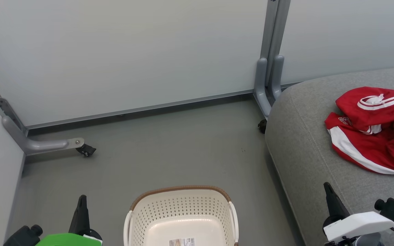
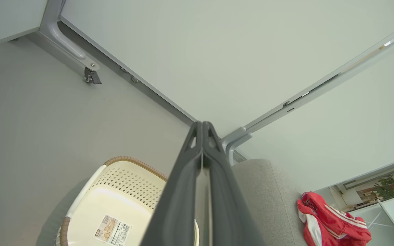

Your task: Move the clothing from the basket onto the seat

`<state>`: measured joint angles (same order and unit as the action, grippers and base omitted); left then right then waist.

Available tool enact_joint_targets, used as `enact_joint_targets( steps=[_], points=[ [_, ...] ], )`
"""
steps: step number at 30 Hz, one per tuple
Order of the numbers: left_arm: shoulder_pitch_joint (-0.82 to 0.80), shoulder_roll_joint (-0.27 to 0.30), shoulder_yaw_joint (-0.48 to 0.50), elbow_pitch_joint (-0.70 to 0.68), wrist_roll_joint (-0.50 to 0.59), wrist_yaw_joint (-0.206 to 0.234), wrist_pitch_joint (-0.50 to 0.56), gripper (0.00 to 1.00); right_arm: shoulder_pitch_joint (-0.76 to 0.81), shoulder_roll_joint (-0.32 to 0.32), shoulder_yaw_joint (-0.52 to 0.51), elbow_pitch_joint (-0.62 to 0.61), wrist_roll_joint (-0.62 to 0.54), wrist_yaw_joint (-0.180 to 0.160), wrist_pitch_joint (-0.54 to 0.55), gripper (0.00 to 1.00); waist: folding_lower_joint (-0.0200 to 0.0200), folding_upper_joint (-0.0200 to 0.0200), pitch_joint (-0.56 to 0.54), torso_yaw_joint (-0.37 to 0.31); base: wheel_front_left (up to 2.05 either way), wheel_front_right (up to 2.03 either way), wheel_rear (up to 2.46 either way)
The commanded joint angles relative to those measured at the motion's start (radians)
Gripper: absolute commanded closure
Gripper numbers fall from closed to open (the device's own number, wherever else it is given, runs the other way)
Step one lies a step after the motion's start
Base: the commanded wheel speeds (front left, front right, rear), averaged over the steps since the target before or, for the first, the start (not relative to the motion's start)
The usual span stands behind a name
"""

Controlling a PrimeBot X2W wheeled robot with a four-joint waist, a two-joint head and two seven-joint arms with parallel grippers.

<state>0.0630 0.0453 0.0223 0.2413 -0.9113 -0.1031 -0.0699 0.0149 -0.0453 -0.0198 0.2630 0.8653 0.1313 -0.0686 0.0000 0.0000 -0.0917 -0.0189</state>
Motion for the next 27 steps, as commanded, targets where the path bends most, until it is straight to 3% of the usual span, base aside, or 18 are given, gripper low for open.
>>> enact_joint_targets(
  steps=[1, 27],
  points=[
    [-0.034, 0.004, 0.008, -0.009, -0.033, -0.005, 0.008, 1.00, -0.028, -0.004, -0.007, -0.015, 0.035, 0.000, 0.008, 1.00, 0.0000, 0.0000, 0.002, 0.001, 0.00, 0.00, 0.00],
    [-0.098, 0.006, 0.045, -0.004, -0.321, -0.016, 0.085, 1.00, -0.074, -0.006, -0.046, -0.018, 0.341, 0.000, 0.085, 1.00, 0.0000, 0.0000, 0.034, 0.007, 0.00, 0.00, 0.00]
  ],
)
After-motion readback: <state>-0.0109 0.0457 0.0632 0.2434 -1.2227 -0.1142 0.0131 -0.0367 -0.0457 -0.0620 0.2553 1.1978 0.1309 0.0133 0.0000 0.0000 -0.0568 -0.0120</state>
